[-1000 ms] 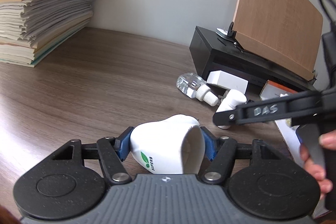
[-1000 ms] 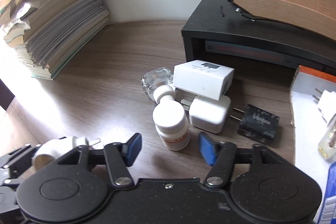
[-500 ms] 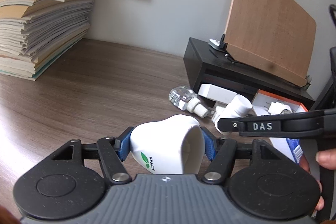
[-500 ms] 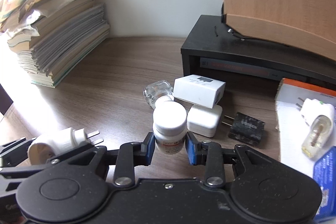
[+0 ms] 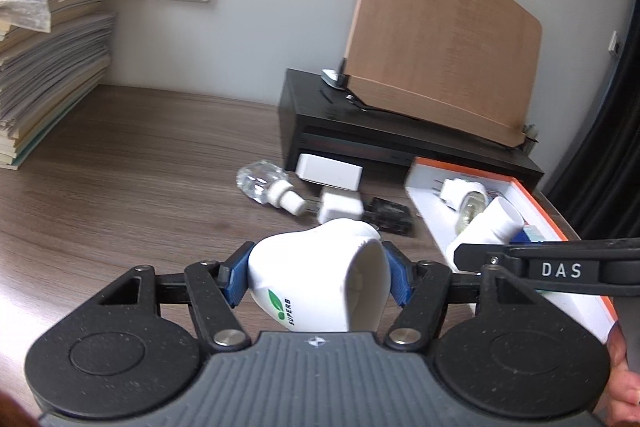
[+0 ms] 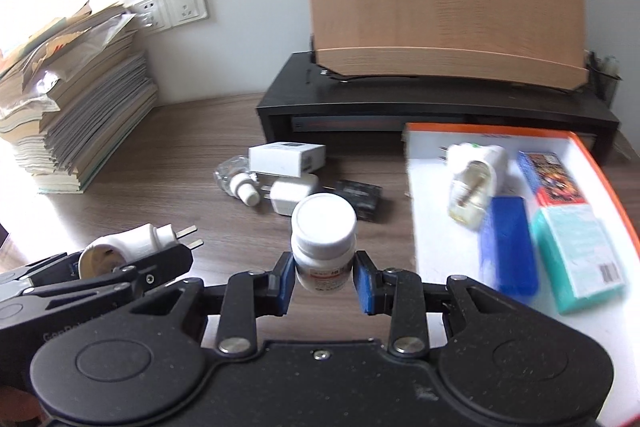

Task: Organize rigid objects
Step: 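Carry the freshener and pill bottle over the white box with both tools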

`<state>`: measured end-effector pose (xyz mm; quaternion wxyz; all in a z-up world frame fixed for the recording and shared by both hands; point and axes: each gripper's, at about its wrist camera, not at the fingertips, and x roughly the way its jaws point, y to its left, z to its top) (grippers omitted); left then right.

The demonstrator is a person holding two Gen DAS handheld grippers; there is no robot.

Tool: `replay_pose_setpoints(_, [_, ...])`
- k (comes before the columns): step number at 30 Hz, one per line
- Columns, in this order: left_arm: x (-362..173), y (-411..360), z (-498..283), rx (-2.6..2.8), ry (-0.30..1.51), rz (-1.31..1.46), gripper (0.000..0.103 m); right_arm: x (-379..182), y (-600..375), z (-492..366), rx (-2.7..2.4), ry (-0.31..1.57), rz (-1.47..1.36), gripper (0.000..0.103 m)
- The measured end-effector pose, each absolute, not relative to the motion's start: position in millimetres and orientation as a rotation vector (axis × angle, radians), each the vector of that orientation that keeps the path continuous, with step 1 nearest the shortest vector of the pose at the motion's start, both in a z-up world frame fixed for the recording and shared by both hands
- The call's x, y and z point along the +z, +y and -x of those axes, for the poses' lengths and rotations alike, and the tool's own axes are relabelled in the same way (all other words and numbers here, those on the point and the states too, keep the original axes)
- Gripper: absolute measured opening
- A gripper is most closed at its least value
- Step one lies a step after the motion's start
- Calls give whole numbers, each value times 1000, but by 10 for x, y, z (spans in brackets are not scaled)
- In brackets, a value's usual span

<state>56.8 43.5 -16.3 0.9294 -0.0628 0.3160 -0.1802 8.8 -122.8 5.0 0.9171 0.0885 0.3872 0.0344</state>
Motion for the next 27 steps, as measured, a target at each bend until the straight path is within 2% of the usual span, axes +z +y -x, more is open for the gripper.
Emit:
replay_pose_setpoints(12, [67, -393, -155, -433, 626, 121, 66, 208, -2198, 538, 18, 758, -204, 40])
replay_pose_setpoints(27, [83, -1487, 210, -501, 644, 109, 66, 195, -3309, 1050, -34, 740, -222, 40])
